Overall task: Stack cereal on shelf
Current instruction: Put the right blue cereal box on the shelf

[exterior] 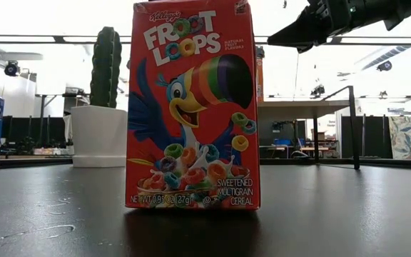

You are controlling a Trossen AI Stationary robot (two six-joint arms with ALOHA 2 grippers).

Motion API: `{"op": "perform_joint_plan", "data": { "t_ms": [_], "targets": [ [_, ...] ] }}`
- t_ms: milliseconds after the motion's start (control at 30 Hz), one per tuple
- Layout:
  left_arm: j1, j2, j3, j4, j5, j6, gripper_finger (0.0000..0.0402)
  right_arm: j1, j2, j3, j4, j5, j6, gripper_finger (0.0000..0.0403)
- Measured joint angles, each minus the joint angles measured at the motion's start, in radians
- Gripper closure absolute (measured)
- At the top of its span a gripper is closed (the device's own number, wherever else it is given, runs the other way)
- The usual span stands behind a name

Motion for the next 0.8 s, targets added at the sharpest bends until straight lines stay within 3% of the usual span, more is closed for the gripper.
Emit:
{"op": "perform_joint_plan", "data": {
  "t_ms": [167, 333, 500, 700, 800],
  "targets": [
    [-0.038, -0.006, 0.017, -0.028, 0.000, -0.024, 0.0196, 0.000, 0.000, 0.000, 0.000, 0.002, 0.001, 0.0390],
    [-0.127, -0.011, -0.042, -0.003, -0.033, -0.046, 0.0230, 0.000, 0.000, 0.000, 0.000, 0.002, 0.000, 0.0390],
    [-0.198, -0.011, -0.158, 0.102, -0.134, -0.046, 0.0272, 0.000, 0.000, 0.000, 0.000, 0.002, -0.012, 0.0390],
    [-0.206, -0.011, -0.292, 0.274, -0.349, -0.047, 0.0315, 0.000, 0.000, 0.000, 0.000, 0.002, -0.018, 0.0390],
    [-0.198, -0.011, -0.326, 0.308, -0.373, -0.047, 0.0327, 0.000, 0.000, 0.000, 0.000, 0.002, -0.016, 0.0390]
  ]
}}
